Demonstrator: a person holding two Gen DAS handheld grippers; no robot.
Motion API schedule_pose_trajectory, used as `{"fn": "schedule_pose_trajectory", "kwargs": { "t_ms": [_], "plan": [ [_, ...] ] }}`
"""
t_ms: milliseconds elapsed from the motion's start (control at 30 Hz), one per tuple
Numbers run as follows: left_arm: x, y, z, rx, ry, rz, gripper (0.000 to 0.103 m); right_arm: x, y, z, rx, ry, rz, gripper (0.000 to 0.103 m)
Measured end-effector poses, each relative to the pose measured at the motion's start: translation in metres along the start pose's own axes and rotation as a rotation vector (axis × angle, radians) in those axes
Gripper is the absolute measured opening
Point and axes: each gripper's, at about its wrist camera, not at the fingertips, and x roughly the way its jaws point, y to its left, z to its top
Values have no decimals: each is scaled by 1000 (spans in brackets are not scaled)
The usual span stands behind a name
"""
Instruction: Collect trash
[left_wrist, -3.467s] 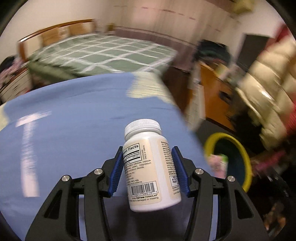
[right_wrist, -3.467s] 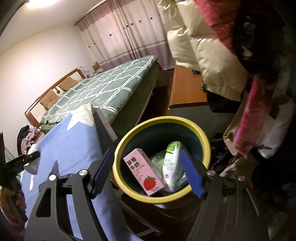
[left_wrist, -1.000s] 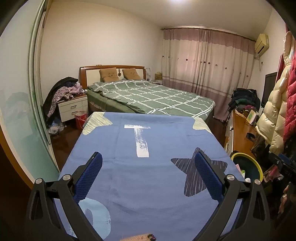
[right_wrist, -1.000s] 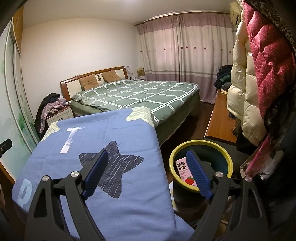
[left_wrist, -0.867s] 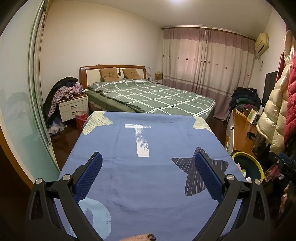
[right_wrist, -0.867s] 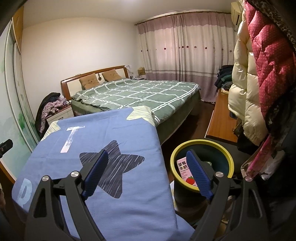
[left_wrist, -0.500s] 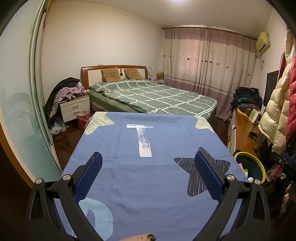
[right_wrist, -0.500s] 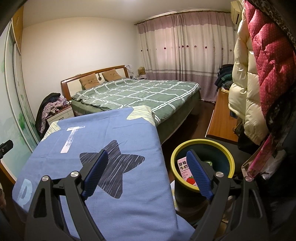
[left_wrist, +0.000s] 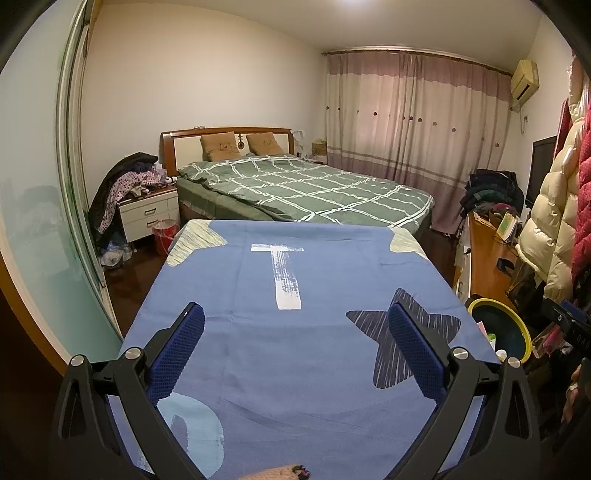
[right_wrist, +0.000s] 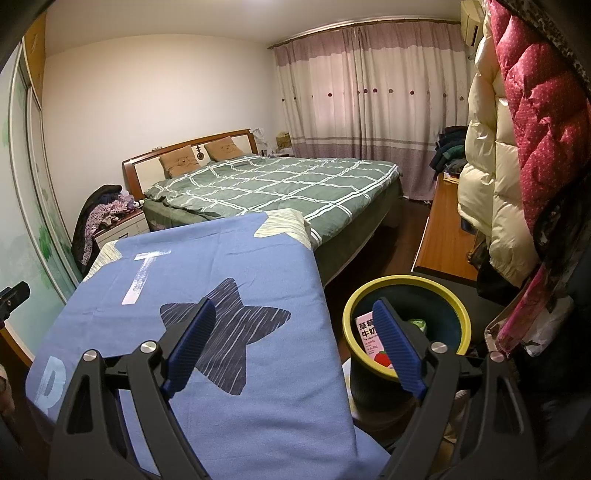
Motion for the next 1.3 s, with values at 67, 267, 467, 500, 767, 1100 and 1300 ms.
{"fn": "schedule_pose_trajectory", "kwargs": {
  "t_ms": [67, 267, 467, 500, 767, 1100, 1300],
  "plan": [
    [0, 0, -1, -2, -1, -3, 98, 1, 1, 0, -1, 2, -2, 82],
    [2, -1, -1, -1, -2, -8, 98, 1, 1, 0, -1, 6, 2, 82],
    [3, -1, -2, 2, -1, -11, 98, 1, 1, -1, -1, 6, 2, 82],
    [3, -2, -2, 3, -2, -10, 98, 1, 1, -1, -1, 7, 2, 82],
    [6, -4, -3, 11, 6, -13, 98, 1, 2, 0, 0, 9, 2, 82],
    [13, -5, -3, 8, 20, -25, 98, 7, 6, -1, -2, 20, 7, 82],
    [27, -2, -1, 3, 45, -35, 98, 20, 7, 1, -5, 47, 28, 83]
  ]
}}
